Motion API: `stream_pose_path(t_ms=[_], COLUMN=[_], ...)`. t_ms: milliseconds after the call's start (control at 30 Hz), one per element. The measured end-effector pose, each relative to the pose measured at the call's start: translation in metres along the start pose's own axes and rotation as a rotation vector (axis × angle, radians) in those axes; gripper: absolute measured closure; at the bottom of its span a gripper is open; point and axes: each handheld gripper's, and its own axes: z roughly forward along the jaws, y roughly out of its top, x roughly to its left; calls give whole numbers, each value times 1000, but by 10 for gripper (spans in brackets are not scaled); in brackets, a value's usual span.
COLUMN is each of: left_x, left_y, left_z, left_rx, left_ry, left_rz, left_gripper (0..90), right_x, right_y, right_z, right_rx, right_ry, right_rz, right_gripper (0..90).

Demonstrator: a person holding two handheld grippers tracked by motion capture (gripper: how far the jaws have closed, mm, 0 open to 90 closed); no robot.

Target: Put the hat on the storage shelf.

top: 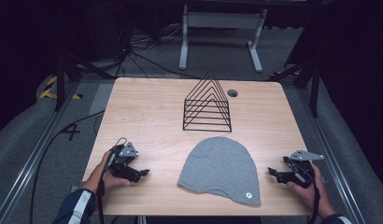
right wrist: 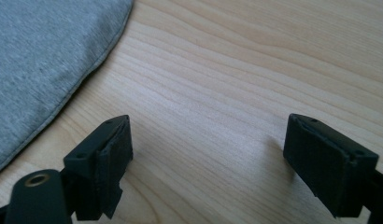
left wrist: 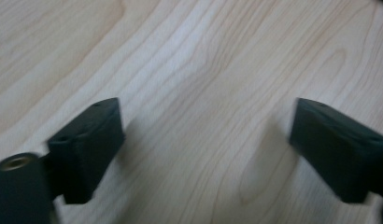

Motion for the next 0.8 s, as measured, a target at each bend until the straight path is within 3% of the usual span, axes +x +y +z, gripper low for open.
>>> stream_pose_path(t_ms=[67,133,300,333,500,633,733,800], left_x=[-1,-4,-12,-15,-29,-36,-42,-44], left_y=[9,16,44,48,80,102,115,119], left_z=[5,9,23,25,45,62,79,90], left_rx=[12,-3,-34,-42,-68,-68,-54,-32], left_ry=[-20,-27,-66,-64,-101,-109,-111,-102], left_rz=[20,37,70,79,111,132,154,160], left_gripper=[172,234,234,238,232,224,220,206], right_x=[0,2,17,22,47,60,67,68], right_y=[6,10,27,33,51,63,70,70], right_z=[1,3,8,10,22,31,38,43], right_rx=[19,11,8,4,12,14,32,49], right_ry=[-10,-11,31,60,139,174,149,148], right_rz=[-23,-29,-94,-109,-156,-170,-188,-170], right_gripper=[218,249,337,342,334,319,293,271])
